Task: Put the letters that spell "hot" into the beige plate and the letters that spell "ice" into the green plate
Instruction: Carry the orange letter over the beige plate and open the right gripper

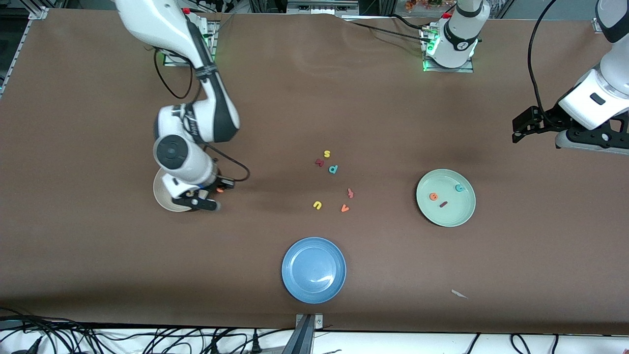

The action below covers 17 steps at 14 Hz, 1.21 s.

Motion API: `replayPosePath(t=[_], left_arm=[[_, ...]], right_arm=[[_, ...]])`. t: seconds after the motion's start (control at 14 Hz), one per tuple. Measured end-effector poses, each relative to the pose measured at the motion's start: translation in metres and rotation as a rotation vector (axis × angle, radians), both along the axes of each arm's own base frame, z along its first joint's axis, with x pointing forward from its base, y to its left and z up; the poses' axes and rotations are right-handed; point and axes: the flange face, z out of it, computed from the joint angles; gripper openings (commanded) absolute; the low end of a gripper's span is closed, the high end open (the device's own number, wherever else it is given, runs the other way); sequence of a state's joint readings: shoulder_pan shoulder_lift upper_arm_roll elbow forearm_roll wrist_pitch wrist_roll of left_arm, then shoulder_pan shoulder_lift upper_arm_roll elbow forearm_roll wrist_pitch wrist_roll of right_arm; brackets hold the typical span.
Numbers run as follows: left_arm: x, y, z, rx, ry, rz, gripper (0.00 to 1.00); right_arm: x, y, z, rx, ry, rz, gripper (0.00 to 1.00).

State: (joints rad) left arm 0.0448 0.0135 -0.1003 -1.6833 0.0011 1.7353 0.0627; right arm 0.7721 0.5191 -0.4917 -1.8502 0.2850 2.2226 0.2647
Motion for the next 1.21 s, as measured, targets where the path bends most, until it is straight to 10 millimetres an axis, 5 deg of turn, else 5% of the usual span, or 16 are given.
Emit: replayPosePath(t=[0.36, 0.43, 0.5, 0.78, 1.21], left_arm=[[0.0, 0.003, 0.0, 0.0, 0.0, 0.005, 1.0], [0.0, 0.003, 0.0, 0.0, 0.0, 0.005, 1.0], [0.0, 0.003, 0.0, 0.0, 0.0, 0.005, 1.0], [0.0, 0.003, 0.0, 0.0, 0.0, 0.005, 1.0], [0.0, 0.003, 0.0, 0.0, 0.0, 0.005, 1.0]], right_arm=[[-0.027, -0.088, -0.023, -0.018, -0.039, 0.129, 0.03], [-0.027, -0.099, -0.025, -0.023, -0.04, 0.14, 0.58], [-0.026, -0.109, -0.025, -0.025, -0.04, 0.145, 0.97], [-0.02, -0.117, -0.019, -0.022, -0.055, 0.14, 1.0], [-0.012, -0.076, 0.003, 0.01, -0.05, 0.068, 1.0]])
